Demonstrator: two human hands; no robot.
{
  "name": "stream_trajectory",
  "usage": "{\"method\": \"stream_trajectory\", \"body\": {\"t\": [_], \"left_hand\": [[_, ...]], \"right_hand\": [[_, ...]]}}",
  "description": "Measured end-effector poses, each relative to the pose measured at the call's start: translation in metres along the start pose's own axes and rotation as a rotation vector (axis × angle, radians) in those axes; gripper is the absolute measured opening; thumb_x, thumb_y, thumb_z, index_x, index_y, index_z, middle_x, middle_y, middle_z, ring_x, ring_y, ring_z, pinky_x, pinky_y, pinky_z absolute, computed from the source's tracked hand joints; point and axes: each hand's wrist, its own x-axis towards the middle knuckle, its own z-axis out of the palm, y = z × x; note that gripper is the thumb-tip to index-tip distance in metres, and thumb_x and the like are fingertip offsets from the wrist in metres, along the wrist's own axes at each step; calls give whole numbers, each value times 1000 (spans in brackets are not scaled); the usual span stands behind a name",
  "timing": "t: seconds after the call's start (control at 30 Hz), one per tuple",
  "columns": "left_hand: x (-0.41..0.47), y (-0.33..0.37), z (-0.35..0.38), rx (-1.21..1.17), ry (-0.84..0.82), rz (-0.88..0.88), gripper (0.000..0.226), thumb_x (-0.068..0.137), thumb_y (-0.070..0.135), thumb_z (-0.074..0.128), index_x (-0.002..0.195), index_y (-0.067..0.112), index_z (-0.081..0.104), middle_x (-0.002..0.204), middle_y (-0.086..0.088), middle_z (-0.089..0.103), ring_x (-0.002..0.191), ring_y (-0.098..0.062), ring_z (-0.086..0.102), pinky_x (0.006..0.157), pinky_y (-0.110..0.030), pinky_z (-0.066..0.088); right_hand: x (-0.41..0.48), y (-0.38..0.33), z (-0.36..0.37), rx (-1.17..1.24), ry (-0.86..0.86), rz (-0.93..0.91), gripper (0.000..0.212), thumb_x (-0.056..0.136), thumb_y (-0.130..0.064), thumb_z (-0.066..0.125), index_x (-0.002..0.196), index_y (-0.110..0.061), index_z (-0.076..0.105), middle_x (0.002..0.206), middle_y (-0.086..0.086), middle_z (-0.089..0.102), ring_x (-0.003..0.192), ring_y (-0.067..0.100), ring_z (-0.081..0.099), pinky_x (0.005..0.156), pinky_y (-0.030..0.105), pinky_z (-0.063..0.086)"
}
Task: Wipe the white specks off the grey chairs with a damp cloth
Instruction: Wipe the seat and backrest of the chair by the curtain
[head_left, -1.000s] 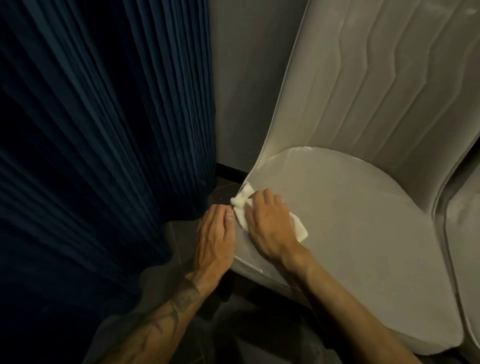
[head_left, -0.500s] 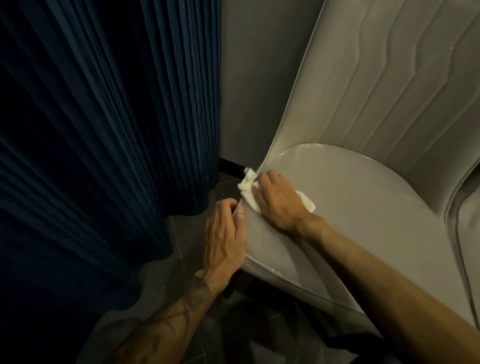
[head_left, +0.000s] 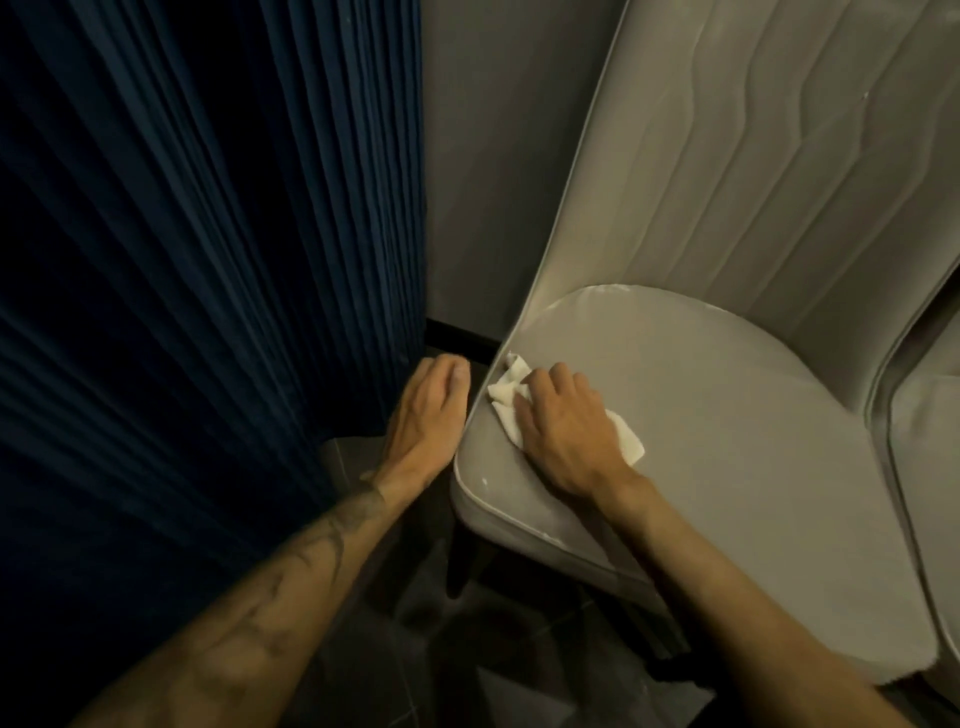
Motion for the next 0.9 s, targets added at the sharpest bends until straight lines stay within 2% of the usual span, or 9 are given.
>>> {"method": "stream_trajectory", "body": {"t": [0.1,0.17,0.27,0.4,0.5,0.6,0.7,0.77,0.9], "left_hand": [[36,13,-1,24,-114,150,33,109,31,49,135,16,63,131,-6,59,121,-21,57,101,-34,45],[55,24,7,99,-224,269,38,108,32,54,141,15,61,142,-7,54,131,-26,52,113,-37,40],[69,40,27,235,-353,346,43,107,39,52,147,23,57,159,-2,36,141,-30,38,120,-39,31],[75,40,38,335,-358,413,42,110,43,44,149,30,52,162,4,31,137,-31,33,118,-46,31],[76,34,40,320,-333,432,41,110,42,41,149,32,52,161,6,33,135,-29,34,116,-43,32],[75,30,43,330,-308,455,42,110,44,40,148,33,52,160,6,35,133,-29,36,113,-43,34],[76,27,44,334,-295,472,42,109,44,41,147,33,53,160,6,36,131,-29,38,110,-44,34],[77,26,44,329,-281,476,41,109,44,42,147,33,54,160,6,37,132,-30,38,110,-43,33],[78,24,45,329,-278,467,41,109,43,42,147,33,55,161,7,37,134,-31,38,114,-43,33]], "right_hand": [[-32,-25,14,-33,45,-129,29,104,-39,30,105,-19,50,106,5,48,93,26,46,85,41,39],[-55,-25,17,11,72,-201,26,105,-41,31,101,-21,49,100,0,46,86,21,43,79,36,38],[-64,-15,12,40,95,-108,24,105,-40,35,100,-21,49,98,-1,46,84,20,44,77,37,39],[-49,-41,16,-41,153,83,26,102,-42,34,100,-21,50,97,2,50,84,22,46,75,39,41],[-47,-63,20,-58,139,34,33,101,-46,30,103,-21,52,99,2,51,84,21,45,76,37,41],[-74,-44,19,-29,108,0,32,103,-45,32,106,-22,53,101,0,49,84,19,44,77,37,42],[-97,-36,19,-56,159,158,27,101,-44,38,100,-21,53,99,1,49,81,20,44,72,38,42],[-86,-58,24,-89,209,238,25,101,-41,41,97,-20,53,97,3,50,83,23,46,72,40,41],[-63,-100,38,-96,246,181,24,102,-41,40,97,-21,53,96,2,52,84,21,47,73,36,40]]}}
